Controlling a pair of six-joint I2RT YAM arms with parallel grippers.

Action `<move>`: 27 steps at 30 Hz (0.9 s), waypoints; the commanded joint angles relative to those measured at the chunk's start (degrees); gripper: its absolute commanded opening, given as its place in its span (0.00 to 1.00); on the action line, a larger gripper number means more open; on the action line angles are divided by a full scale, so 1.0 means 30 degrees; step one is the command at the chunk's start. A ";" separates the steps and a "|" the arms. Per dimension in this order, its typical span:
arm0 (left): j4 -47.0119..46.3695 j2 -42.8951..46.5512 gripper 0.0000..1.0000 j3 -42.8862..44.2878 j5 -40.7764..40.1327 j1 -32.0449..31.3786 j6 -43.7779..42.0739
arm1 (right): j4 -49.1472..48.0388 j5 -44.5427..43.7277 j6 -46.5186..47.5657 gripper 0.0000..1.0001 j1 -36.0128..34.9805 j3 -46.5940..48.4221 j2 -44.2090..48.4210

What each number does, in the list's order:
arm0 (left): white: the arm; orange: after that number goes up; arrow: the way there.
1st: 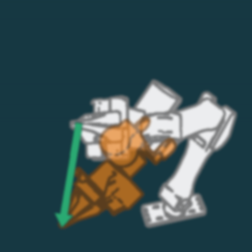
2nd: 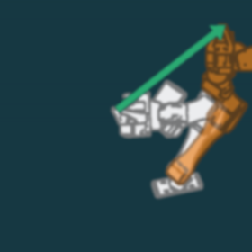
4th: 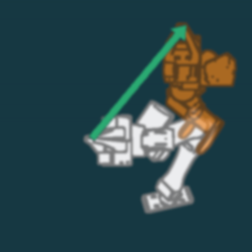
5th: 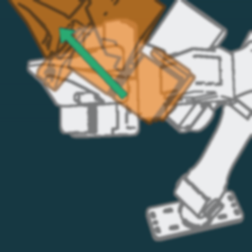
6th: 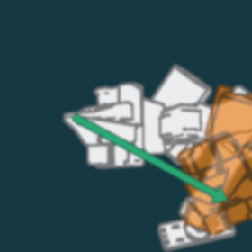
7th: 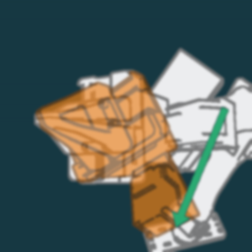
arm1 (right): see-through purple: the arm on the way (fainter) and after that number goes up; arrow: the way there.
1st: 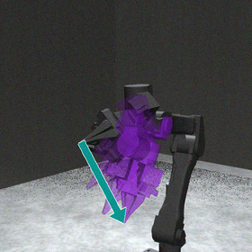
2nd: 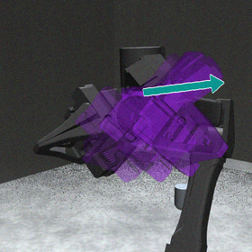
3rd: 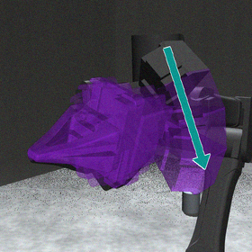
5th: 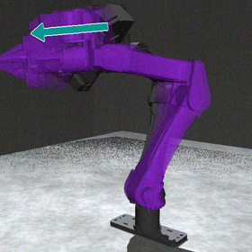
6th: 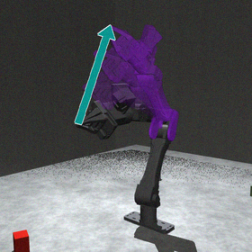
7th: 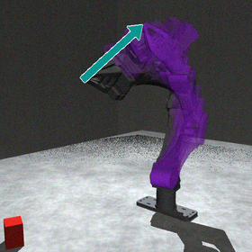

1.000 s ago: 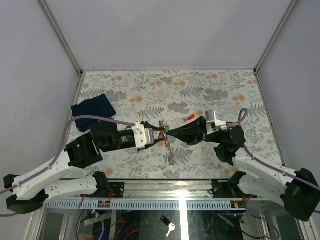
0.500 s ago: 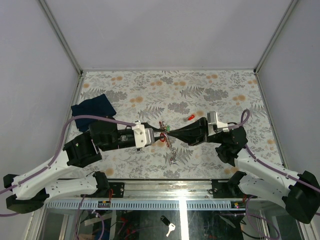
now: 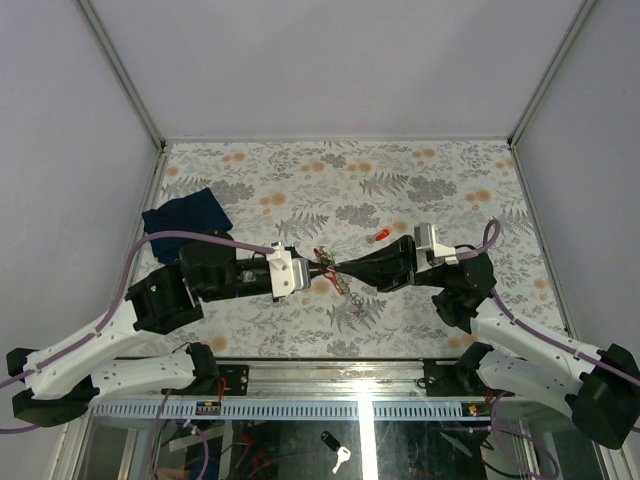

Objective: Put the keys on the keyring

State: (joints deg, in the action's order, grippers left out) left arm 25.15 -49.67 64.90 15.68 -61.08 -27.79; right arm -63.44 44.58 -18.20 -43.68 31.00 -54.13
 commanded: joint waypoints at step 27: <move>-0.1515 -0.0503 0.33 0.0366 0.0857 0.0074 0.0459 | -0.1734 -0.0191 -0.0270 0.00 0.0115 0.1501 0.0896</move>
State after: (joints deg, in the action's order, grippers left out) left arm 25.30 -51.70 65.23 17.26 -61.06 -27.79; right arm -63.29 44.53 -18.87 -43.53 32.05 -53.39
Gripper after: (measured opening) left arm 0.299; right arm 0.010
